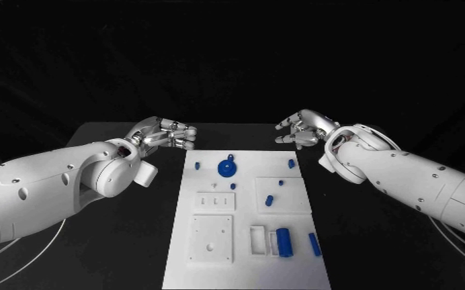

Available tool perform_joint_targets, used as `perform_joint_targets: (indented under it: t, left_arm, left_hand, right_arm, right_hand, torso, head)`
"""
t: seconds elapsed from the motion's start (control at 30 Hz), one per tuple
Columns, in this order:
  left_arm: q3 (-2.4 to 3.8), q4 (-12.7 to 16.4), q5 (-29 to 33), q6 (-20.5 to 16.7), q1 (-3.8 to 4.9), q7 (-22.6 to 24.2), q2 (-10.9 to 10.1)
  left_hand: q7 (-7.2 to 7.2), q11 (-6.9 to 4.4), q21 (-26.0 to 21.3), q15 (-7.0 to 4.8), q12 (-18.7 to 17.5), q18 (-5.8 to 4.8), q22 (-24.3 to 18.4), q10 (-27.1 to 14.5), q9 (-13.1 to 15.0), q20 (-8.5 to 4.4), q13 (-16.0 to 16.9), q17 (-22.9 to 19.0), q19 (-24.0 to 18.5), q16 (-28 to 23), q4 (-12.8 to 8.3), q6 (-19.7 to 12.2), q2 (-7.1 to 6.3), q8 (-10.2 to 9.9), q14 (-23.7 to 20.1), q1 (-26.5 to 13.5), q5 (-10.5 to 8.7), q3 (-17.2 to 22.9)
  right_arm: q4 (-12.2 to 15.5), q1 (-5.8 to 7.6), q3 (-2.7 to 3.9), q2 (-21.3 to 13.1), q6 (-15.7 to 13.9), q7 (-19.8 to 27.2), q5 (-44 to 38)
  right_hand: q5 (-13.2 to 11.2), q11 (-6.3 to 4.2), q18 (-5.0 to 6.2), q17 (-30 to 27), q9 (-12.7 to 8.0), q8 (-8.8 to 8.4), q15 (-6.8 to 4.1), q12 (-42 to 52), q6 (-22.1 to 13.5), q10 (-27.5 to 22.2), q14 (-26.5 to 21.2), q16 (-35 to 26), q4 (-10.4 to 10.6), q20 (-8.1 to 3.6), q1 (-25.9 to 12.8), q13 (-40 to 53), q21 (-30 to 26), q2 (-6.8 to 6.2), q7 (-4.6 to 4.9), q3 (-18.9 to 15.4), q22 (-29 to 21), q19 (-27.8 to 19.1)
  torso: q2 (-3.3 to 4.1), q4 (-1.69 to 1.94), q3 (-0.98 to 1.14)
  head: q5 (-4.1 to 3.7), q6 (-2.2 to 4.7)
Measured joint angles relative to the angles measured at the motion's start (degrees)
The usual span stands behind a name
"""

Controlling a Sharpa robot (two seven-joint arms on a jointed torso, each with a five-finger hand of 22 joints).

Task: Assemble the parts on the task board

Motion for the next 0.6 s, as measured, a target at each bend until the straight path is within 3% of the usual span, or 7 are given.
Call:
perform_joint_targets:
  t: [0.13, 0.3, 0.4, 0.6]
  left_arm:
    - [0.0, -0.08, -0.39, 0.4, -0.01, 0.23, -0.05]
    - [0.01, -0.07, -0.79, 0.69, -0.06, 0.3, -0.08]
    - [0.01, -0.04, -0.94, 0.78, -0.09, 0.3, -0.08]
    - [0.01, -0.04, -1.16, 0.9, -0.28, 0.28, -0.14]
  left_hand:
    - [0.22, 0.01, 0.44, -0.37, 0.0, 0.0, 0.35, -0.4, -0.9, -0.35, 0.0, -0.26, 1.26, -0.8, -0.77, -0.22, -0.61, 0.0, 2.36, 0.61, 0.0, -0.26]
    - [0.83, 0.01, 1.78, -1.23, 0.0, 0.0, 0.92, -0.4, -1.61, -1.22, 0.0, 0.45, 2.9, -0.12, -0.95, -0.83, -0.85, 0.0, 4.04, 0.45, 0.0, -0.44]
    - [0.98, 0.21, 1.78, -1.23, 0.0, 0.0, 0.93, -0.6, -1.94, -1.23, 0.0, 0.74, 2.9, -0.12, -0.95, -0.98, -1.06, 0.0, 4.05, 0.25, 0.0, -0.44]
    - [1.24, 0.42, 1.78, -1.02, 0.0, 0.0, 0.93, -0.81, -2.11, -1.01, 0.0, 0.83, 2.68, -0.12, -0.95, -1.24, -1.06, 0.0, 3.83, 0.25, 0.0, -0.44]
  right_arm:
    - [-1.38, -0.4, 0.13, -1.55, 1.6, 0.86, 1.02]
    - [-3.34, -2.0, 0.18, -2.5, 3.05, 1.85, 1.63]
    - [-4.64, -3.31, 0.19, -2.44, 3.77, 2.43, 1.76]
    - [-7.1, -5.26, 0.11, -1.37, 4.76, 3.44, 1.81]
  right_hand:
    - [1.13, -0.03, 0.0, -0.02, 0.0, 0.0, 0.0, -0.21, 0.0, -0.03, 0.0, 0.0, -0.64, 0.0, 0.22, -0.13, 0.0, -0.03, 0.0, -0.9, 0.0, 0.0]
    - [2.36, -0.22, -0.01, -0.33, 0.0, 0.0, 0.0, -0.53, 0.34, -0.21, 0.0, -0.43, -1.41, 0.0, 0.45, -0.44, 0.0, 0.2, -0.01, -0.83, 0.0, 0.0]
    - [2.98, -0.33, -0.01, -0.56, -0.01, 0.0, 0.0, -0.84, 0.34, -0.32, 0.0, -0.83, -2.17, 0.0, 0.68, -0.66, 0.0, -0.03, -0.01, -0.93, 0.0, 0.0]
    - [3.84, -0.34, -0.01, -0.82, -0.01, 0.0, 0.19, -1.2, -1.09, -0.75, -0.19, -1.29, -3.4, 0.0, 0.83, -1.03, 0.0, -0.18, 0.16, -0.63, 0.24, 0.0]
  torso:
    - [-0.21, -0.44, 0.28]
    - [-0.38, -0.96, 0.61]
    - [-0.41, -1.13, 0.82]
    - [-0.41, -1.13, 0.96]
  head:
    - [-0.36, -0.05]
    - [-0.75, -0.21]
    - [-0.97, -0.31]
    - [-1.37, -0.51]
